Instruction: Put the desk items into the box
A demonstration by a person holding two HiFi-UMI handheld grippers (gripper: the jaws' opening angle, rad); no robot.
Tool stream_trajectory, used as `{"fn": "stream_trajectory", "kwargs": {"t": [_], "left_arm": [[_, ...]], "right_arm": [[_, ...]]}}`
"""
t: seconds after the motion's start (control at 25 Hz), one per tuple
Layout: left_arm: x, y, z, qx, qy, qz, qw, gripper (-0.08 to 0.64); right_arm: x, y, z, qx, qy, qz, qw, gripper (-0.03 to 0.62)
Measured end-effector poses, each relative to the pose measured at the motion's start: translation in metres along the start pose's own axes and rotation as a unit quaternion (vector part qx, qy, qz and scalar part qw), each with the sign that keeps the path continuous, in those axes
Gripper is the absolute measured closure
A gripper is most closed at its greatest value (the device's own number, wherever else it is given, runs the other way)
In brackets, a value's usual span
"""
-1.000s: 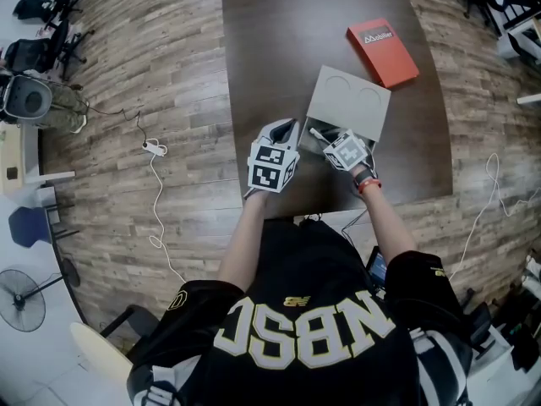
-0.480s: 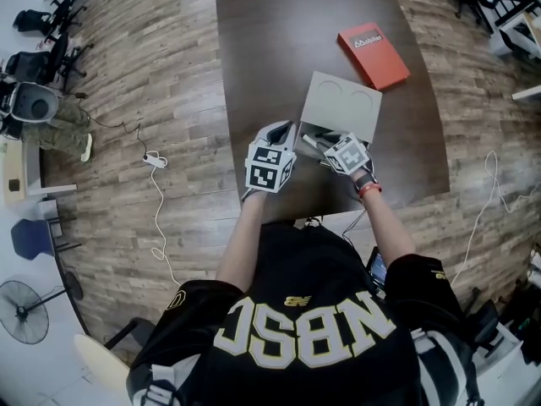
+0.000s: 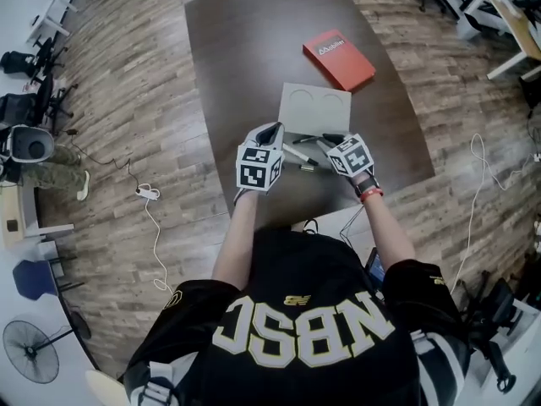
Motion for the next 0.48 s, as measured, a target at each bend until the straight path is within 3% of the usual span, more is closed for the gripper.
{"fn": "stream_trajectory", "kwargs": {"t": [0.24,0.48], "left_arm": [[-0.005,-0.013,-0.018,-0.014,-0.017,0.019,0.9996,0.546],[-0.003,-0.022,-0.04,-0.027,-0.055,0.021,0.9979,0.546]], "right_arm": [[0.047,-0.008,-0.002,-0.043,-0.063,0.044,0.996,0.531],[0.095,-0.013,-0.017,-0.115,-0.142,0.081,0.98,0.546]]}}
Point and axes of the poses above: the fingertips, and each gripper's own axes: x backward along the fingers, y to its left, z out of its underside, the point moved 10 cm from there along x, backward along the fingers, and after that the axes turned 3 degrees about y, right-handed, at the moved point
